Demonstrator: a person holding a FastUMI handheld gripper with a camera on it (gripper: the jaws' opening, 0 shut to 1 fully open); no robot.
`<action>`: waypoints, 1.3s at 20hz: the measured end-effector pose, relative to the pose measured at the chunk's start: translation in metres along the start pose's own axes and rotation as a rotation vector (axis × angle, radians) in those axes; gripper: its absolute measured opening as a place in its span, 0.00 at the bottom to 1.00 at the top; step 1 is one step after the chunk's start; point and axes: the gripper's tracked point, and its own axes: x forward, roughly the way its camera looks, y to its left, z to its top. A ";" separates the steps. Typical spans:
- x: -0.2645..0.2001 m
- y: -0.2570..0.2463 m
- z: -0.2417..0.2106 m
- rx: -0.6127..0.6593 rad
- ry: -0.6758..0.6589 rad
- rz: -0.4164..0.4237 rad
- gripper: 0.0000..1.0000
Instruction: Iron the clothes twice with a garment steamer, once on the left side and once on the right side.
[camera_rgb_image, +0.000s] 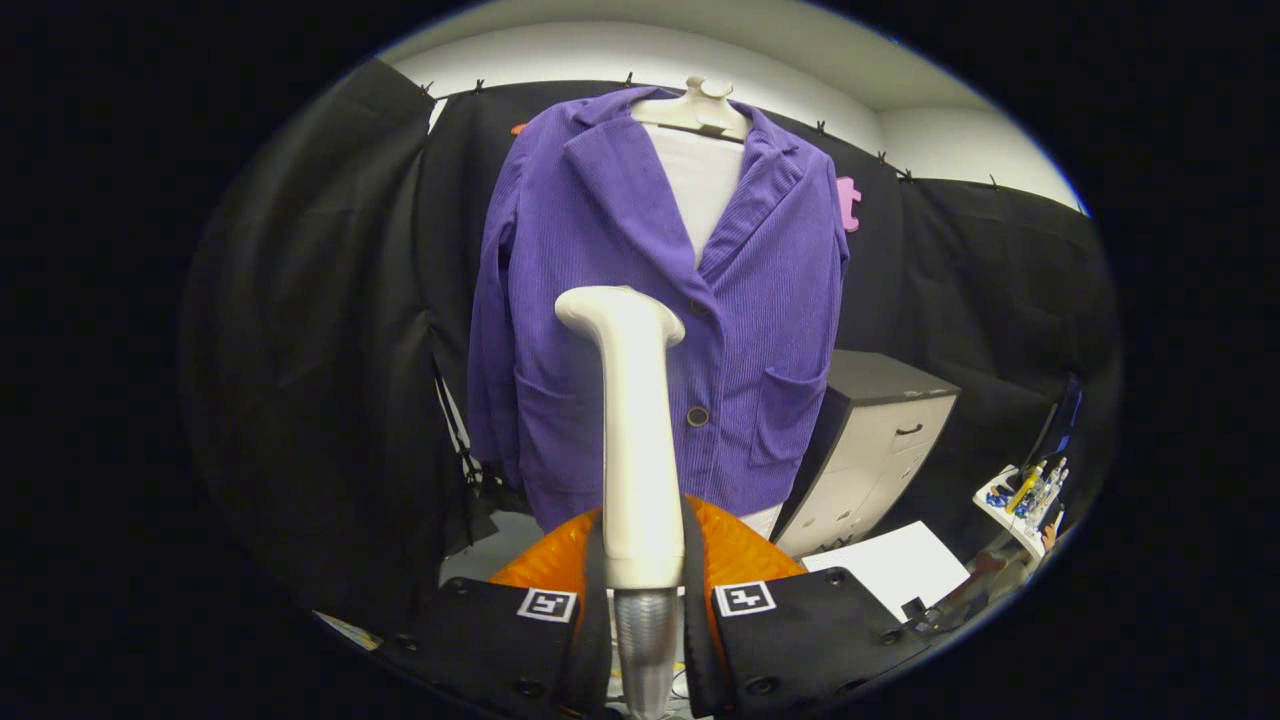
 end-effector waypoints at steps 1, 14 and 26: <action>0.002 0.002 -0.011 0.000 0.012 0.006 0.37; 0.006 0.012 -0.124 -0.056 0.257 0.030 0.37; 0.030 0.006 -0.174 -0.055 0.360 0.088 0.37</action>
